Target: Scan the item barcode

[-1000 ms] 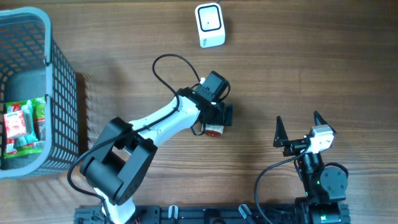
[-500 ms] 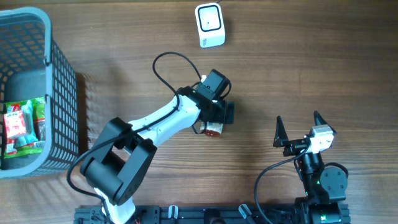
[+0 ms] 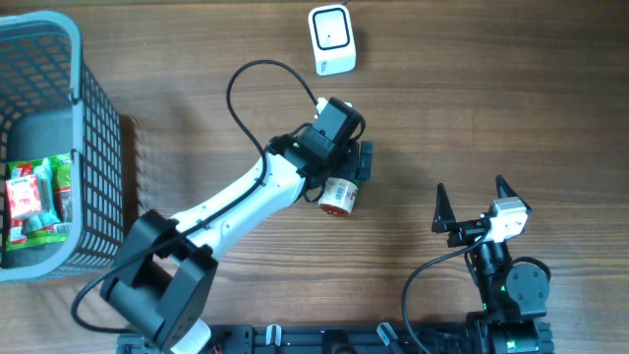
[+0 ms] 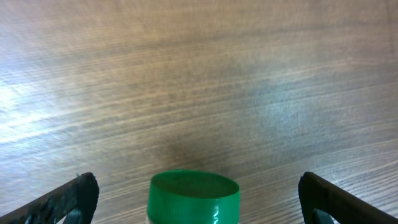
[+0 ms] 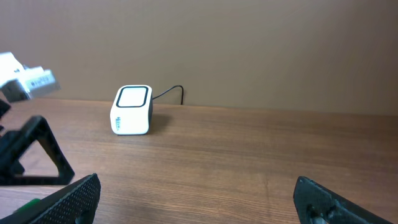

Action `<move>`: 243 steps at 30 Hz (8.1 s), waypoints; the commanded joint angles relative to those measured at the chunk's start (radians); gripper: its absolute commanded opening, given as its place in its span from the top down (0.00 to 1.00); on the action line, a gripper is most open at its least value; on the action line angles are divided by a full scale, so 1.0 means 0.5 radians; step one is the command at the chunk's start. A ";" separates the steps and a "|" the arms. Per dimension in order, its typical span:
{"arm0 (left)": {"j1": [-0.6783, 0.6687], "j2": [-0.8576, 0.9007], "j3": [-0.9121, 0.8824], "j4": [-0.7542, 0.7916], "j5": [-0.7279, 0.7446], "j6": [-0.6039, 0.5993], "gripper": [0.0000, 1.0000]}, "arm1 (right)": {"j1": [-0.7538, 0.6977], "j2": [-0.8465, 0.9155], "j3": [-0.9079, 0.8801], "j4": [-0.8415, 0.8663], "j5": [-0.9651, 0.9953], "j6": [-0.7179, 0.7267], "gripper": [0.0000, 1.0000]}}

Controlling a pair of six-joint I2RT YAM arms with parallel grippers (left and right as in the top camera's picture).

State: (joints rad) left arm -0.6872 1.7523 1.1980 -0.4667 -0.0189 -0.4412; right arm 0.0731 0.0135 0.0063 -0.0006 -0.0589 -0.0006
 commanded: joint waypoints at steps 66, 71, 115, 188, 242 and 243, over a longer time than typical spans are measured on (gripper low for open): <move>0.181 0.056 -0.565 0.076 0.643 -0.302 0.91 | -0.008 -0.012 -0.002 0.005 0.019 0.021 0.00; 0.182 0.056 -0.565 0.076 0.644 -0.302 0.91 | -0.008 -0.012 -0.002 0.005 0.019 0.021 0.01; 2.143 -0.253 1.516 -1.108 -0.421 0.876 0.00 | -0.008 -0.012 -0.002 0.005 0.019 0.021 0.00; 2.994 0.726 1.002 -1.099 -0.135 1.344 0.83 | -0.008 -0.012 -0.002 0.005 0.019 0.020 0.00; 0.362 0.066 0.234 -0.963 -0.005 0.026 0.96 | -0.008 -0.012 -0.002 0.005 0.019 0.021 0.00; 0.357 0.126 0.229 -0.935 0.036 0.027 0.96 | -0.008 -0.012 -0.002 0.005 0.019 0.021 0.00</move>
State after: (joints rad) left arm -0.4961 1.7542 1.3243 -0.9703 -0.0463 -0.3908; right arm 0.0731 0.0135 0.0063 -0.0010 -0.0589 -0.0006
